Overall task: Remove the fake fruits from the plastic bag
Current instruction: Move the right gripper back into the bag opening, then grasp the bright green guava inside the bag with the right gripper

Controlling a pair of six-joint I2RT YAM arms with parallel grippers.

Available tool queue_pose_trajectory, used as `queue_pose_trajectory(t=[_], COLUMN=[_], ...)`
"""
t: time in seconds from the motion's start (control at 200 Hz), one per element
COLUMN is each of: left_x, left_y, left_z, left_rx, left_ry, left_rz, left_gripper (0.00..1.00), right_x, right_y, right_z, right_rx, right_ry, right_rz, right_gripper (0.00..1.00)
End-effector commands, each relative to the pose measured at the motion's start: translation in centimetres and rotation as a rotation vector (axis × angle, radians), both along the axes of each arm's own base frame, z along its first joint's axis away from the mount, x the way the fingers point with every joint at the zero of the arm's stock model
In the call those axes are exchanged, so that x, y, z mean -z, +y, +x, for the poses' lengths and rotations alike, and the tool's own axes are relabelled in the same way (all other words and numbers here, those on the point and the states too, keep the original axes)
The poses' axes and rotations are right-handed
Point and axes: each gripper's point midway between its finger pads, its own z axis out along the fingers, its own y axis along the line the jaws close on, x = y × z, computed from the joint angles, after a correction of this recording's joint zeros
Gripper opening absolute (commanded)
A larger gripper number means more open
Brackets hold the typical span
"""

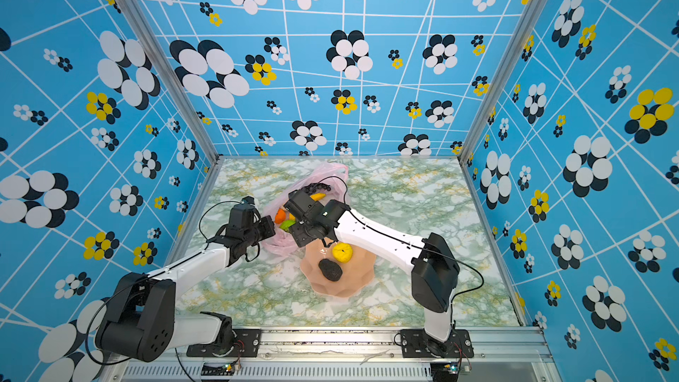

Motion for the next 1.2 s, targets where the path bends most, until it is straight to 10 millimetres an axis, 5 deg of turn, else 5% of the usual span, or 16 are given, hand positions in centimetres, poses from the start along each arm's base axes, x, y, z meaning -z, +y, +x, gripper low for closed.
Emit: queue_pose_trajectory(t=[0.0, 0.25, 0.335, 0.58, 1.195], left_x=[0.6, 1.0, 1.4, 1.8, 2.2], left_y=[0.9, 0.7, 0.5, 0.1, 0.0], left_z=[-0.6, -0.6, -0.6, -0.6, -0.7], left_rx=[-0.04, -0.039, -0.034, -0.031, -0.04], left_ry=[0.023, 0.043, 0.058, 0.073, 0.098], left_rz=[0.007, -0.019, -0.031, -0.055, -0.081], left_gripper=[0.0, 0.0, 0.0, 0.0, 0.0], right_x=[1.2, 2.7, 4.6, 6.8, 11.2], right_y=[0.6, 3.8, 4.9, 6.0, 8.5], right_z=[2.1, 4.9, 5.5, 7.0, 5.7], right_rx=[0.037, 0.074, 0.084, 0.145, 0.124], right_ry=[0.033, 0.085, 0.11, 0.117, 0.248], right_rz=[-0.007, 0.035, 0.025, 0.034, 0.065], right_gripper=[0.72, 0.71, 0.72, 0.73, 0.75])
